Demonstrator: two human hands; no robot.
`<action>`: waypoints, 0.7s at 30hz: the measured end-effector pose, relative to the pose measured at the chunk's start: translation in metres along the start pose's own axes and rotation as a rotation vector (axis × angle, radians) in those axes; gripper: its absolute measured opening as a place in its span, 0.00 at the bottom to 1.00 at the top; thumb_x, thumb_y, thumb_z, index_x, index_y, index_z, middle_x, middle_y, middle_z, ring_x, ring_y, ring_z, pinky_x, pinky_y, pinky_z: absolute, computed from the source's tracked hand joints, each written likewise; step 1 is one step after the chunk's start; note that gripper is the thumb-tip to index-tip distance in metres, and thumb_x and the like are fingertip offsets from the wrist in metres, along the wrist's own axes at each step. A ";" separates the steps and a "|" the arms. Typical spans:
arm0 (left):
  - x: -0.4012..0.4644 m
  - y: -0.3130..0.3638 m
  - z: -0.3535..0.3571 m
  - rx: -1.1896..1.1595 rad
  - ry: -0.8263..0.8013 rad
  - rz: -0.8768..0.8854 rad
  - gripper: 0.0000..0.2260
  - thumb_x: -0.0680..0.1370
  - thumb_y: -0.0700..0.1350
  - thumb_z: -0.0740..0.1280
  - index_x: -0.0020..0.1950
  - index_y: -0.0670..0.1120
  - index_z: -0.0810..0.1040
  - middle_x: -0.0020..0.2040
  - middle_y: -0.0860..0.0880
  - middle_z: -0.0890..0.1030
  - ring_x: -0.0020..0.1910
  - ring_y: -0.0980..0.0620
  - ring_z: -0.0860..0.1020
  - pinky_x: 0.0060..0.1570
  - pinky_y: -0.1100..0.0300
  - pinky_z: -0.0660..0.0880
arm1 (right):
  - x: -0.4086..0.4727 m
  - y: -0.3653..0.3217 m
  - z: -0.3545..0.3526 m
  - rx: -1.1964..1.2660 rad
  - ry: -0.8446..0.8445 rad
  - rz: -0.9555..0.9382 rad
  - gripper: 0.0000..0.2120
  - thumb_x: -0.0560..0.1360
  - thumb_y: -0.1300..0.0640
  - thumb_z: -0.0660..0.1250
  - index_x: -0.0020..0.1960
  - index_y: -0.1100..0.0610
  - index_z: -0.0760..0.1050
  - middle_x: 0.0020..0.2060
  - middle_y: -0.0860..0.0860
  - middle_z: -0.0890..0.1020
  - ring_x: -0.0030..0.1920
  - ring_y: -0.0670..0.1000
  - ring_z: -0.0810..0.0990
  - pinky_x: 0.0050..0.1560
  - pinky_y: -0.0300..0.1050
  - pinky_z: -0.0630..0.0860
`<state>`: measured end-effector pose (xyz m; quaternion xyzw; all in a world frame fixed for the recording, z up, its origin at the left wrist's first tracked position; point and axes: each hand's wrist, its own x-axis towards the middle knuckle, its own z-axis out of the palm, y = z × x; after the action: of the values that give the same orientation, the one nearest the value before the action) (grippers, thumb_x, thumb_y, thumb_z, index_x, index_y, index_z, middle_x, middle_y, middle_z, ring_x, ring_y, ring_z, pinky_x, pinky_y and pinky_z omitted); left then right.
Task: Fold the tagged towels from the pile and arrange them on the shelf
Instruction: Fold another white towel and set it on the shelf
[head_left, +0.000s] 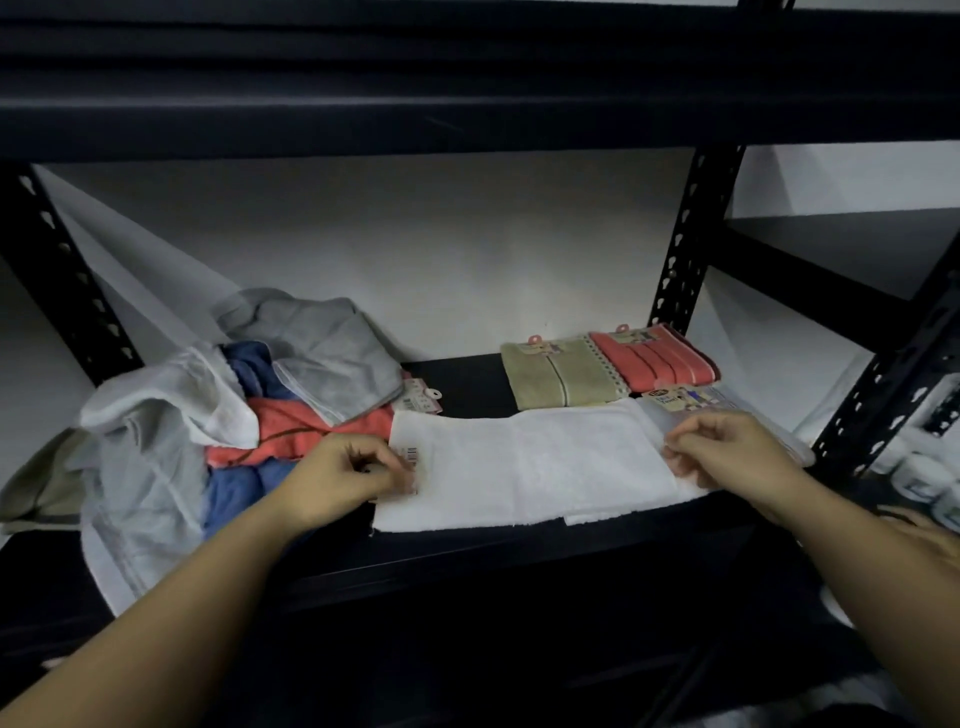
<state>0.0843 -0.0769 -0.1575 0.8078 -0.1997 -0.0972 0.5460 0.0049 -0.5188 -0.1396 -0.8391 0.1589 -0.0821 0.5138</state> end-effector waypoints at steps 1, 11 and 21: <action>0.004 0.001 0.003 0.044 0.042 -0.001 0.06 0.70 0.43 0.81 0.41 0.43 0.87 0.41 0.39 0.86 0.39 0.49 0.82 0.43 0.55 0.78 | 0.002 -0.002 0.004 -0.043 0.015 -0.018 0.03 0.77 0.63 0.73 0.44 0.61 0.83 0.36 0.54 0.87 0.34 0.52 0.84 0.35 0.44 0.76; 0.062 0.002 0.015 0.728 0.237 -0.281 0.24 0.76 0.56 0.73 0.62 0.41 0.75 0.56 0.42 0.82 0.56 0.42 0.79 0.47 0.56 0.70 | 0.056 -0.037 0.045 -0.525 -0.029 0.101 0.19 0.70 0.50 0.79 0.45 0.66 0.78 0.41 0.59 0.81 0.41 0.57 0.81 0.32 0.42 0.66; 0.050 0.025 -0.005 0.132 0.206 -0.332 0.04 0.75 0.38 0.75 0.44 0.37 0.84 0.37 0.42 0.85 0.35 0.49 0.81 0.41 0.54 0.78 | 0.054 -0.053 0.025 -0.076 -0.095 0.250 0.16 0.71 0.68 0.73 0.58 0.70 0.78 0.53 0.65 0.85 0.51 0.64 0.86 0.55 0.62 0.84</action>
<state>0.1255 -0.1018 -0.1295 0.8693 -0.0130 -0.0895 0.4860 0.0725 -0.4941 -0.1054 -0.8344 0.2408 0.0286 0.4949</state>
